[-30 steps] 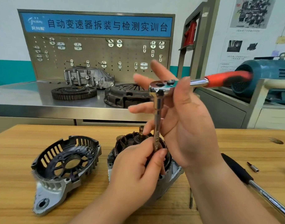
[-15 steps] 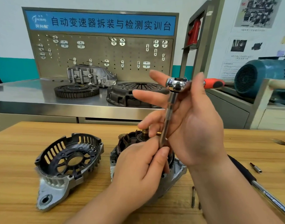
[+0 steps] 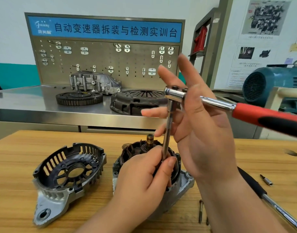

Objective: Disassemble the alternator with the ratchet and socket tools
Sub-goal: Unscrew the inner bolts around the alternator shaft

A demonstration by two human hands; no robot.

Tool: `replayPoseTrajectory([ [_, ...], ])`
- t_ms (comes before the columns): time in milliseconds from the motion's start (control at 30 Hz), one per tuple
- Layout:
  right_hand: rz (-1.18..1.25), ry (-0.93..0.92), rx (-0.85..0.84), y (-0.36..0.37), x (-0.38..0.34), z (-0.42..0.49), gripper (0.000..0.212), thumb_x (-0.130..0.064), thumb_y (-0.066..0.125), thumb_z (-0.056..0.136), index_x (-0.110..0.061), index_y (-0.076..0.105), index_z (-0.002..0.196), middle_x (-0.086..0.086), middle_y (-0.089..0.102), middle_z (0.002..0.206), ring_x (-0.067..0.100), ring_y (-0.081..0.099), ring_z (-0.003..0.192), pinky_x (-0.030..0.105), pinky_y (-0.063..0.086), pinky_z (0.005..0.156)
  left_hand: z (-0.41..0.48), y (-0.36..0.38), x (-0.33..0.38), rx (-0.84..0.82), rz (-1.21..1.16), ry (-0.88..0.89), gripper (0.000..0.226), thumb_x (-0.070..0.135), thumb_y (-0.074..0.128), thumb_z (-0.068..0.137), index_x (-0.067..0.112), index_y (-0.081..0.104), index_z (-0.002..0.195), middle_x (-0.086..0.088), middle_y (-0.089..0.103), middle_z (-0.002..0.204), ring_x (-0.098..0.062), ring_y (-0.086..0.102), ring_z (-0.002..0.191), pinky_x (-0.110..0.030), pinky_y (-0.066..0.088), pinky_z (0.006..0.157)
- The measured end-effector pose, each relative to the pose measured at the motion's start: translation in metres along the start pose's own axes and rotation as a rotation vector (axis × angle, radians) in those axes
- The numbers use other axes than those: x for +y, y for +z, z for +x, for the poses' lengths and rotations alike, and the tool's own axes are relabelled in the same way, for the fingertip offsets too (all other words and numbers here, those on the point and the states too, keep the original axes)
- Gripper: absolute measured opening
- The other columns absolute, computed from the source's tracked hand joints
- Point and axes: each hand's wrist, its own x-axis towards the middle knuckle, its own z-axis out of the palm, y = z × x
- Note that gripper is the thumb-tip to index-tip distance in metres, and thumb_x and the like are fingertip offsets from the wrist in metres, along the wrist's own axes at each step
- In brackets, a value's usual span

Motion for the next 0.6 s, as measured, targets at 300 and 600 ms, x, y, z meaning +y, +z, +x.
replayPoseTrajectory([
  [300, 0.106, 0.150, -0.011, -0.0027, 0.0041, -0.0003, 0.052, -0.057, 0.043, 0.082, -0.030, 0.056, 0.124, 0.006, 0.073, 0.110, 0.019, 0.071, 0.068, 0.024, 0.054, 0.048, 0.0003, -0.0021, -0.0001, -0.031, -0.005, 0.059, 0.037, 0.042, 0.035, 0.092, 0.017, 0.059, 0.079, 0.011, 0.066, 0.066, -0.007, 0.061, 0.061, -0.025, 0.046, 0.055],
  [600, -0.028, 0.011, -0.020, -0.0007, -0.0012, 0.0004, 0.042, -0.047, 0.050, 0.084, -0.036, 0.054, 0.124, -0.003, 0.065, 0.128, 0.027, 0.072, 0.081, 0.028, 0.054, 0.055, -0.0007, 0.0001, -0.0002, 0.017, -0.002, 0.044, 0.038, 0.047, 0.034, 0.092, 0.020, 0.059, 0.083, 0.010, 0.065, 0.066, -0.009, 0.063, 0.060, -0.038, 0.049, 0.056],
])
